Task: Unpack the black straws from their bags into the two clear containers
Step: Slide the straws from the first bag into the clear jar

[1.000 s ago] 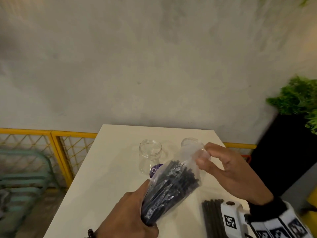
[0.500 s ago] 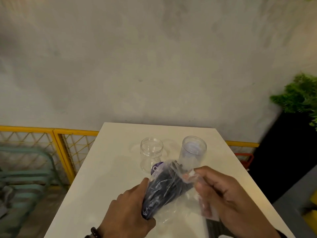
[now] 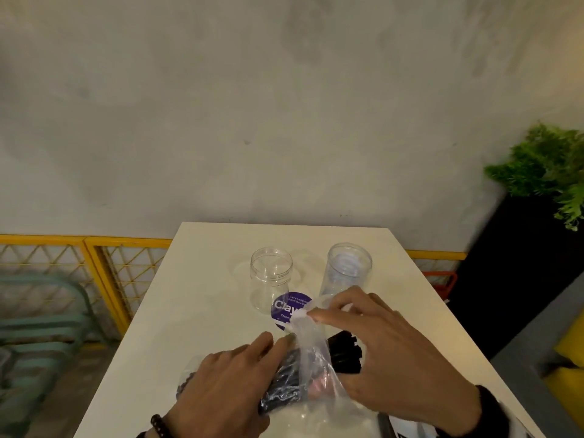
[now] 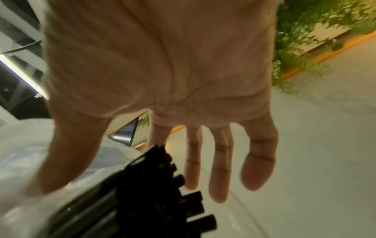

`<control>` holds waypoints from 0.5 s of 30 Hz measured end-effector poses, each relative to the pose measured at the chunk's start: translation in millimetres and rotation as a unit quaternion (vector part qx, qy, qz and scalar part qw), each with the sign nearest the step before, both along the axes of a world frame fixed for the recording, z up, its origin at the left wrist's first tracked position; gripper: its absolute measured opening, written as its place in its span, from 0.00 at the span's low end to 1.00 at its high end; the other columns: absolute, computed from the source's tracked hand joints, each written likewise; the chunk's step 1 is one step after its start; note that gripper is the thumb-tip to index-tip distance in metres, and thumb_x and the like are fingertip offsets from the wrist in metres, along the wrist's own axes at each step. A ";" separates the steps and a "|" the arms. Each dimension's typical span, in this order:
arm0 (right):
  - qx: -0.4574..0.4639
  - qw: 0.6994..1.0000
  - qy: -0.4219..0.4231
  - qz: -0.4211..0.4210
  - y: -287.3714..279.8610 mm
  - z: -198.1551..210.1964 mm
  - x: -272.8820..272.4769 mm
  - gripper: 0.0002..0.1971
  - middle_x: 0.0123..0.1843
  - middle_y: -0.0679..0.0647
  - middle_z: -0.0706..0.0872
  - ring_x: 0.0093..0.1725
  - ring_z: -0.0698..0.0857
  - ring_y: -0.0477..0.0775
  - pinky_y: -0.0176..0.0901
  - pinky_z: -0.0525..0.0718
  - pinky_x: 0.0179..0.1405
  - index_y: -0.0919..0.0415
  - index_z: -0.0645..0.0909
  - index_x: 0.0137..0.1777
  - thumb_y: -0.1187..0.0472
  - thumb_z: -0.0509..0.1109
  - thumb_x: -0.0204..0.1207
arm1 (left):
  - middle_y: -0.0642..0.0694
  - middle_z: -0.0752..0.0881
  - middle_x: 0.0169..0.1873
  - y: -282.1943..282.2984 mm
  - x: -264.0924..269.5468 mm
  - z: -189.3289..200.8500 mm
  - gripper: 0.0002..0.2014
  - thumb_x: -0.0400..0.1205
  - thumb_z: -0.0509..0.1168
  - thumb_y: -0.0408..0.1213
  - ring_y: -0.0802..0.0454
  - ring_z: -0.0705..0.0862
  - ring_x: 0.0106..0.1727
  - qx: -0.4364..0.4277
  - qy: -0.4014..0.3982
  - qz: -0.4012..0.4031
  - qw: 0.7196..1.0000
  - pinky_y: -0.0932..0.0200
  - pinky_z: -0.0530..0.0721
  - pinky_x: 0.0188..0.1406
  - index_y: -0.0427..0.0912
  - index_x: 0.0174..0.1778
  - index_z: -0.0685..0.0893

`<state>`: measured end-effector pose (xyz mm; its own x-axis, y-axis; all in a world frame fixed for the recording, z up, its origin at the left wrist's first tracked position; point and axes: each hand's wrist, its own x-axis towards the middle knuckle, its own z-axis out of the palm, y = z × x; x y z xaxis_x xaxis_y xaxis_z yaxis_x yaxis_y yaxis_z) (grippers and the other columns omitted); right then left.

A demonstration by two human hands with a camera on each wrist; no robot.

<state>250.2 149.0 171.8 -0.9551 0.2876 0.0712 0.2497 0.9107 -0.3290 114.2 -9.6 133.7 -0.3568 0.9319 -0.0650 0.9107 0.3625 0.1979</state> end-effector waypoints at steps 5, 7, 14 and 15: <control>0.002 0.998 -0.057 0.019 4.1 3.9 -5.4 0.32 0.70 0.25 0.71 0.68 0.71 0.35 0.47 0.71 0.68 0.28 0.68 0.69 0.32 0.73 0.64 | 0.62 0.87 0.50 -5.2 8.8 0.9 0.61 0.64 0.67 0.45 0.55 0.89 0.44 0.062 -0.038 -0.025 0.997 0.61 0.76 0.35 0.65 0.79 0.25; -0.009 0.996 -0.080 0.041 1.6 4.5 -8.2 0.29 0.68 0.26 0.73 0.68 0.73 0.36 0.47 0.72 0.68 0.28 0.69 0.64 0.35 0.75 0.63 | 0.64 0.86 0.37 -5.6 10.1 -1.9 0.61 0.56 0.70 0.53 0.62 0.86 0.28 0.053 -0.046 -0.029 0.997 0.66 0.76 0.21 0.59 0.86 0.47; -0.330 0.940 -0.025 0.086 46.1 18.3 5.0 0.33 0.68 0.43 0.86 0.71 0.81 0.42 0.34 0.77 0.68 0.44 0.76 0.75 0.40 0.78 0.69 | 0.71 0.81 0.52 -11.4 -3.1 -2.8 0.41 0.61 0.72 0.46 0.60 0.87 0.38 0.155 -0.148 0.008 0.977 0.64 0.86 0.35 0.87 0.60 0.57; -0.394 0.915 0.009 0.085 50.3 16.3 8.1 0.36 0.69 0.50 0.86 0.72 0.82 0.50 0.42 0.78 0.70 0.48 0.76 0.76 0.35 0.75 0.68 | 0.72 0.83 0.49 -13.0 -5.0 -4.4 0.40 0.61 0.74 0.45 0.59 0.87 0.36 0.192 -0.190 0.005 0.963 0.65 0.85 0.34 0.85 0.58 0.60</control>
<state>258.3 199.3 188.1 -0.9915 0.1046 -0.0780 0.1147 0.4135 -0.9032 109.1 -22.6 129.3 -0.3837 0.9100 0.1571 0.7433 0.2034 0.6372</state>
